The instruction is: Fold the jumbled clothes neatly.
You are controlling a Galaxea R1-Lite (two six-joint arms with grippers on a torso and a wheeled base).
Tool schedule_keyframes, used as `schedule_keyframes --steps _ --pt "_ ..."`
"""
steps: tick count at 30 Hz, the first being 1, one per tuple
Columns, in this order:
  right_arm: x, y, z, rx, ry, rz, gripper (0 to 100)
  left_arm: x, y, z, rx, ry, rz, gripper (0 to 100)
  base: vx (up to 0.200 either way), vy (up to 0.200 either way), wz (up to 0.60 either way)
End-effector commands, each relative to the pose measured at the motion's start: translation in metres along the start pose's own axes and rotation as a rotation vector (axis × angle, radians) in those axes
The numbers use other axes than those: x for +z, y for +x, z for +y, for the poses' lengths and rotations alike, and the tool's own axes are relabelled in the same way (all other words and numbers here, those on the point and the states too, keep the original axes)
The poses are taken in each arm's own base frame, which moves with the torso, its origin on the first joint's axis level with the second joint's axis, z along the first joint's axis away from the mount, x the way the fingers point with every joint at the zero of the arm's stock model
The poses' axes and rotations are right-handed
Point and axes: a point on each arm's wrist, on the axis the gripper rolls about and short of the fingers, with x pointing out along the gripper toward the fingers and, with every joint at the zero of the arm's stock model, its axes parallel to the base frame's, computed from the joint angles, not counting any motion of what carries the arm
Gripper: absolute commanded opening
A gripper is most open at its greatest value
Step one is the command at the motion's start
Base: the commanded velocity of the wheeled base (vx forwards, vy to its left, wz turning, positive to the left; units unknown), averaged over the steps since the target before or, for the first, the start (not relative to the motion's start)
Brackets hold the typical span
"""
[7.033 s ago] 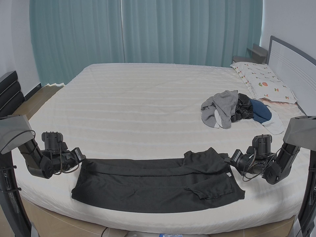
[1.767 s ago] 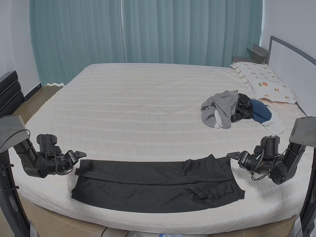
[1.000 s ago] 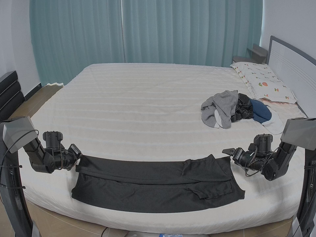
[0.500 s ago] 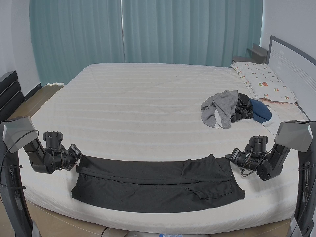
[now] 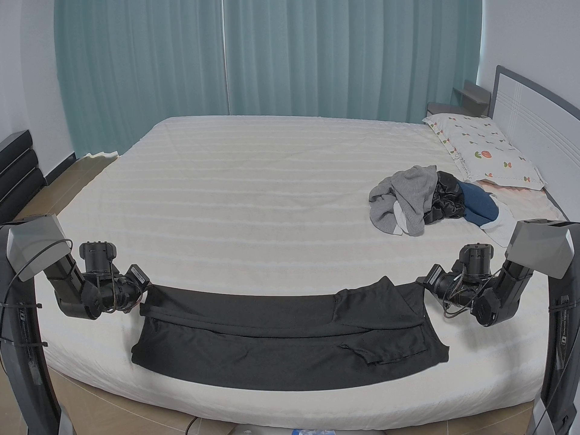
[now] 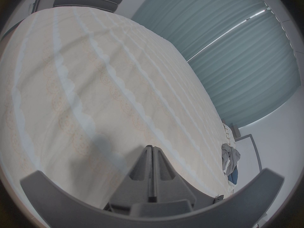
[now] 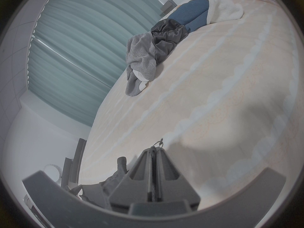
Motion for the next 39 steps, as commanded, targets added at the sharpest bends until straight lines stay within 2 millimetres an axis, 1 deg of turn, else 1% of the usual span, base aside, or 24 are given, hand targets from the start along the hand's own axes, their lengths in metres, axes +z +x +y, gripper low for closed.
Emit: schedule_keyframes --steps 1,2,3,4,5,9,12,16,17,18,19,20,21,25,28,32,33,39 --pt "0.0 0.002 -0.001 -0.006 0.0 -0.006 0 0.0 0.0 0.0 0.001 -0.001 0.001 0 0.0 0.0 0.0" --pt "0.001 0.002 -0.001 -0.005 0.0 -0.007 0 -0.001 0.0 0.001 0.001 -0.003 0.003 0 0.0 0.0 0.0" --pt "0.0 0.002 -0.001 -0.006 0.0 -0.006 0 -0.001 -0.001 0.0 0.001 -0.002 0.004 100 0.0 0.0 0.0" --pt "0.0 0.002 -0.001 -0.006 0.0 -0.006 0 -0.001 -0.001 0.0 0.0 -0.002 0.005 100 0.0 0.0 0.0" --pt "0.0 0.001 -0.001 -0.006 0.0 -0.006 100 -0.001 -0.001 0.0 0.0 -0.002 0.005 100 0.0 0.0 0.0" --pt "0.003 -0.004 0.002 0.001 0.002 -0.012 100 -0.001 -0.003 0.0 0.002 -0.008 0.006 100 0.0 0.0 0.0" --pt "0.006 -0.013 0.007 0.005 0.003 -0.019 100 -0.001 -0.008 -0.001 0.004 -0.01 0.006 100 0.0 0.0 0.0" --pt "0.01 -0.034 0.016 0.014 0.013 -0.028 100 -0.004 -0.038 -0.007 -0.002 -0.017 0.01 100 0.0 0.0 0.0" --pt "0.01 -0.035 0.017 0.015 0.014 -0.029 100 -0.004 -0.039 -0.007 -0.001 -0.017 0.011 100 0.0 0.0 0.0" --pt "0.01 -0.044 0.021 0.018 0.026 -0.028 100 -0.013 -0.046 -0.006 0.015 -0.016 0.03 100 0.0 0.0 0.0" --pt "0.011 -0.046 0.022 0.02 0.025 -0.03 100 -0.015 -0.047 -0.005 0.021 -0.014 0.035 100 0.0 0.0 0.0" --pt "0.009 -0.054 0.025 0.023 0.024 -0.028 100 -0.022 -0.048 -0.005 0.028 -0.007 0.055 100 0.0 0.0 0.0" --pt "0.009 -0.057 0.026 0.023 0.024 -0.028 100 -0.024 -0.048 -0.006 0.028 -0.002 0.061 100 0.0 0.0 0.0" --pt "0.005 -0.064 0.028 0.014 0.026 -0.01 100 -0.031 -0.047 -0.007 0.066 -0.002 0.092 100 0.0 0.0 0.0" --pt "0.004 -0.064 0.026 -0.012 0.033 0.011 100 -0.033 -0.046 -0.006 0.096 -0.007 0.114 100 0.0 0.0 0.0" --pt "0.002 -0.07 0.034 -0.021 0.032 0.038 100 -0.031 -0.043 -0.007 0.096 -0.008 0.107 100 0.0 0.0 0.0" --pt "0.0 -0.071 0.035 -0.026 0.031 0.049 100 -0.031 -0.043 -0.007 0.098 -0.007 0.105 0 0.0 0.0 0.0" --pt "-0.012 -0.079 0.051 -0.034 0.029 0.12 100 -0.03 -0.044 -0.009 0.102 -0.003 0.087 0 0.0 0.0 0.0"
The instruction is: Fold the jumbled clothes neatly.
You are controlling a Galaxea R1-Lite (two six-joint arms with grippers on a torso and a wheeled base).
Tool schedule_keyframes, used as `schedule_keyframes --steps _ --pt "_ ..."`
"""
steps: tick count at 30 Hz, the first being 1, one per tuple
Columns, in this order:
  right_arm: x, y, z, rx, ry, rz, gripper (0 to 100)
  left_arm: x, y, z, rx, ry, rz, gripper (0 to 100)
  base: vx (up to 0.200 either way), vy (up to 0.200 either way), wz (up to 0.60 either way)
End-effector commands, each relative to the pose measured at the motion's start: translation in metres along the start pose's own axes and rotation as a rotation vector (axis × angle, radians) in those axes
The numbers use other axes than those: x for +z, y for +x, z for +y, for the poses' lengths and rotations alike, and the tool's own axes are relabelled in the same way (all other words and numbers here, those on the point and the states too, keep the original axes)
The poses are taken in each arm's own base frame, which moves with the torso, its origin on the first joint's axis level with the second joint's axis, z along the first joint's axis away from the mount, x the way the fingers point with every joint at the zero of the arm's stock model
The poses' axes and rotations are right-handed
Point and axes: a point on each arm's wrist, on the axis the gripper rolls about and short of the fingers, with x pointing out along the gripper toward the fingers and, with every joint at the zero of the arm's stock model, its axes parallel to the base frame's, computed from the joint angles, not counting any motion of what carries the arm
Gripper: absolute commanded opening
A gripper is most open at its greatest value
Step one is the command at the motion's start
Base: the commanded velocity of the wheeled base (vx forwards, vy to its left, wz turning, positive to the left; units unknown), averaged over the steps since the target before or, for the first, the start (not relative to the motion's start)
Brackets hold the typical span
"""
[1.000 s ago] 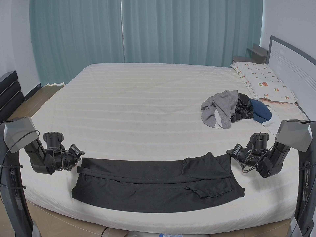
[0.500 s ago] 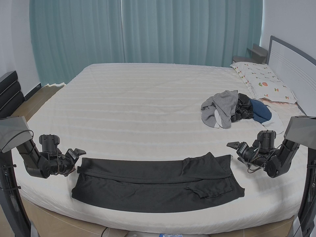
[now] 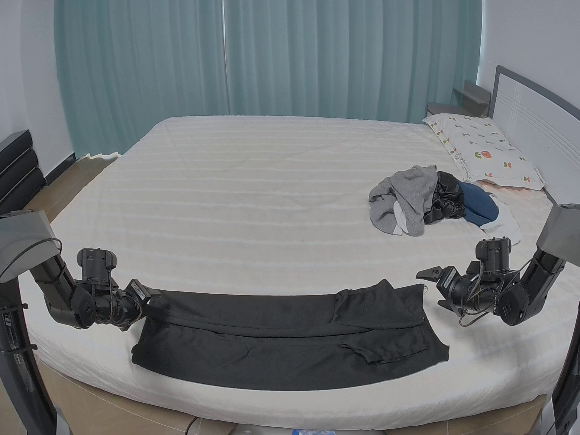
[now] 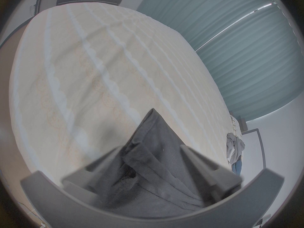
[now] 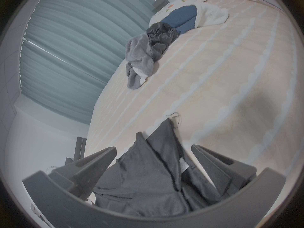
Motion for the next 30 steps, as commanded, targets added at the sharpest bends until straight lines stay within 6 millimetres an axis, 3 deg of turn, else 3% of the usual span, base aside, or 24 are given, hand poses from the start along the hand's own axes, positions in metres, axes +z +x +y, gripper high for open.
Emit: schedule_keyframes --steps 1,7,24,25,30 --pt "-0.005 -0.01 0.017 0.03 -0.021 0.016 100 0.001 -0.002 -0.002 0.009 0.003 -0.025 0 0.0 0.0 0.0" --pt "-0.015 -0.006 0.016 -0.017 -0.02 0.079 100 0.005 -0.001 -0.005 0.029 0.008 -0.074 0 0.0 0.0 0.0" --pt "-0.032 0.031 0.009 -0.089 -0.043 0.109 100 0.007 -0.005 -0.015 0.004 0.015 -0.098 0 0.0 0.0 0.0" --pt "-0.032 0.032 0.008 -0.09 -0.041 0.11 0 0.007 -0.005 -0.015 0.004 0.015 -0.098 0 0.0 0.0 0.0" --pt "-0.032 0.034 0.008 -0.096 -0.046 0.103 0 0.009 -0.006 -0.016 0.0 0.005 -0.104 0 0.0 0.0 0.0"
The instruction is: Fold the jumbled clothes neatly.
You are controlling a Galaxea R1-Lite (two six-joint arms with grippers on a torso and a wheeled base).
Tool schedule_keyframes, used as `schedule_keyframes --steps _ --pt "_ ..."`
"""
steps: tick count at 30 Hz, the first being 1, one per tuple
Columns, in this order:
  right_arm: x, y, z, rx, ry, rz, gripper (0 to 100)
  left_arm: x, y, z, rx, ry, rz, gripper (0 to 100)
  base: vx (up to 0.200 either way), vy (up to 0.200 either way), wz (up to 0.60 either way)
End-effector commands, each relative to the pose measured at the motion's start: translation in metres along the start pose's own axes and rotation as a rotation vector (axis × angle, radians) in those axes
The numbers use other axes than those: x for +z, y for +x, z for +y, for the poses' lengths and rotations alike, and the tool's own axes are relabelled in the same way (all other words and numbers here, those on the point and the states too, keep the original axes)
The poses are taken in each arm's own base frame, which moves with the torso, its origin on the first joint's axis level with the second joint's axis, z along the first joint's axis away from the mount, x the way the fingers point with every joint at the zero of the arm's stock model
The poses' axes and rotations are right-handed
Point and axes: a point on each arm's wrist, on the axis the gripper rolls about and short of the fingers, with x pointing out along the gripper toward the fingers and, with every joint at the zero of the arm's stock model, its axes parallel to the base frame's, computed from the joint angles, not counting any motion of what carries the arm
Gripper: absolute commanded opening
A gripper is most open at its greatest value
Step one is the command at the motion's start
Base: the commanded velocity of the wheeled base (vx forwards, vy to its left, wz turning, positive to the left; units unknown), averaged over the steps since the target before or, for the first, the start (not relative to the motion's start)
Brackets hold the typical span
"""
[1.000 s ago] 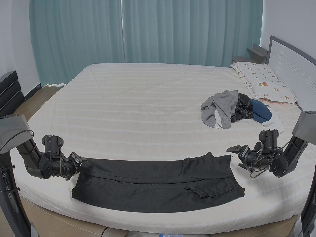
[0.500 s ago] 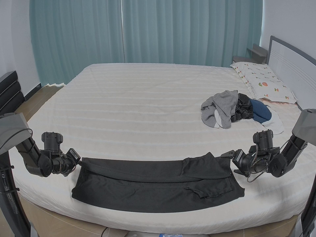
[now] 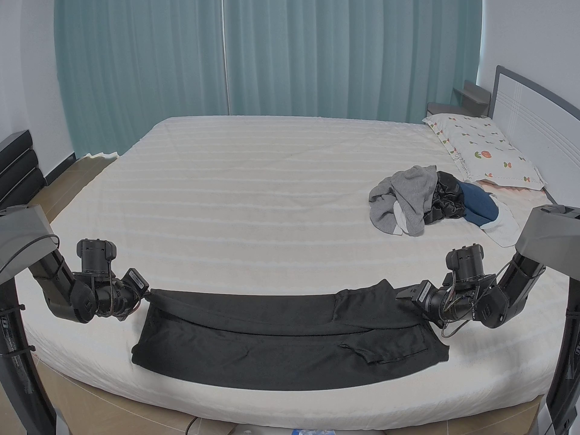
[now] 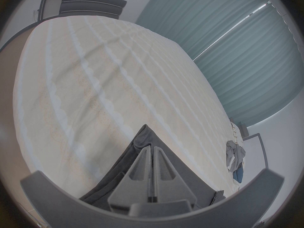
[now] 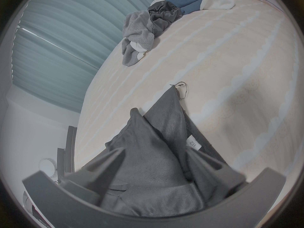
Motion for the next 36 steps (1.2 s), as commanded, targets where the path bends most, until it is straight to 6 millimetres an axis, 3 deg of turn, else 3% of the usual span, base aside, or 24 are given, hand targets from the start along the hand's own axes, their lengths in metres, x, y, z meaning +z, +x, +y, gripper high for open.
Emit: schedule_keyframes --steps 1,8,14,16,17,23,31,36 --pt "-0.002 0.004 -0.002 -0.012 -0.003 0.003 0 0.001 0.0 -0.001 -0.001 0.0 -0.007 0 0.0 0.0 0.0" --pt "0.01 0.003 0.007 0.019 -0.006 -0.039 0 0.011 0.001 -0.011 -0.024 0.006 -0.04 0 0.0 0.0 0.0" --pt "0.038 0.009 0.032 0.089 -0.007 -0.119 0 0.025 0.006 -0.024 -0.01 0.006 -0.076 0 0.0 0.0 0.0" --pt "0.039 0.009 0.033 0.093 -0.007 -0.122 0 0.025 0.006 -0.024 -0.011 0.005 -0.077 0 0.0 0.0 0.0" --pt "0.054 0.012 0.046 0.137 -0.004 -0.173 0 0.036 0.009 -0.035 -0.045 0.008 -0.118 0 0.0 0.0 0.0" --pt "0.077 0.02 0.068 0.19 0.049 -0.287 0 0.057 0.009 -0.054 -0.101 -0.075 -0.223 0 0.0 0.0 0.0" --pt "0.07 0.01 0.053 0.147 0.066 -0.259 0 0.038 0.005 -0.032 -0.067 -0.088 -0.176 0 0.0 0.0 0.0" --pt "0.054 0.006 0.03 0.08 0.019 -0.189 0 0.017 0.003 -0.01 -0.003 0.044 -0.104 0 0.0 0.0 0.0"
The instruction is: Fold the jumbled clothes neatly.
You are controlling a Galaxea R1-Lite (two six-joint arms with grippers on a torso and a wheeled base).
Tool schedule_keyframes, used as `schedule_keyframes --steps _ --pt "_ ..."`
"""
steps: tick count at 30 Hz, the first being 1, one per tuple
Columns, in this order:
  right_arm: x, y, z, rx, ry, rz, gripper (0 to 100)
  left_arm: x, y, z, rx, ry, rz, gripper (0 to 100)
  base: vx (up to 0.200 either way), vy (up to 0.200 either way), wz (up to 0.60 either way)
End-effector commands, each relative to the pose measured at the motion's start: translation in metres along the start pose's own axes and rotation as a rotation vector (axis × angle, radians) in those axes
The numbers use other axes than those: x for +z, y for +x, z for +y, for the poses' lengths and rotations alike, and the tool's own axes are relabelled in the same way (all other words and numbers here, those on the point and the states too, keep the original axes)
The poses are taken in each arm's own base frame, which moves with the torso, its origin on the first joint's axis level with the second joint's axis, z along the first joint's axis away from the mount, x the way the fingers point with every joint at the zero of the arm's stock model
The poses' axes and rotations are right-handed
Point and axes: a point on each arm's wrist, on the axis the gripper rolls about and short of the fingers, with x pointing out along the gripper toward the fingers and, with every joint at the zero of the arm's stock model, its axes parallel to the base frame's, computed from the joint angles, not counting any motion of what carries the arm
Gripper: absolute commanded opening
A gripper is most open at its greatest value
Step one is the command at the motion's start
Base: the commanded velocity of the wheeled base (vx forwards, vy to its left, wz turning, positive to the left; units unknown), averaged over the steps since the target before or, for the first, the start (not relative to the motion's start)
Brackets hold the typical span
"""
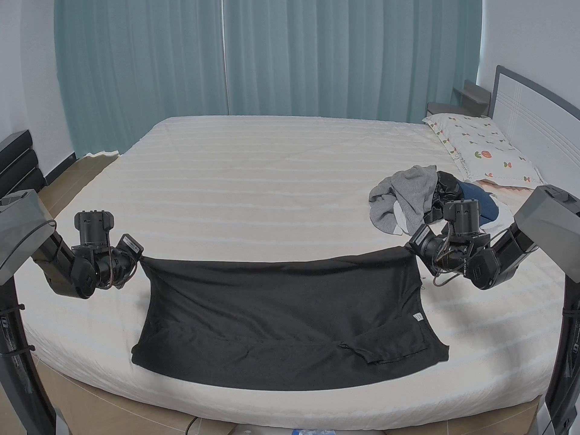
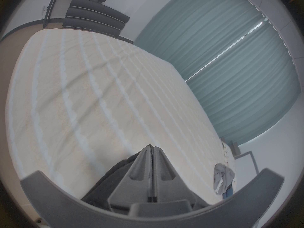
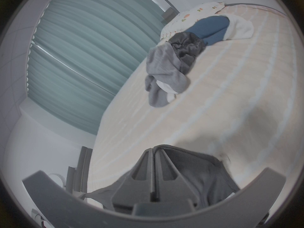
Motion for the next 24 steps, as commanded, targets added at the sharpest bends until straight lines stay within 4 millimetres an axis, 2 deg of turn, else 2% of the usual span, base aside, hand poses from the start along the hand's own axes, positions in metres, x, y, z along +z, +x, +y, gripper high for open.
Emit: schedule_keyframes --steps 1,10,24 --pt "-0.012 -0.014 -0.028 -0.08 -0.051 0.065 0 -0.025 -0.011 0.028 0.068 0.141 0.089 0 0.0 0.0 0.0" --pt "-0.032 -0.024 -0.055 -0.17 -0.124 0.149 0 -0.049 -0.024 0.05 0.122 0.287 0.177 0 0.0 0.0 0.0" --pt "-0.039 -0.025 -0.056 -0.18 -0.159 0.175 0 -0.059 -0.026 0.058 0.152 0.3 0.222 0 0.0 0.0 0.0"
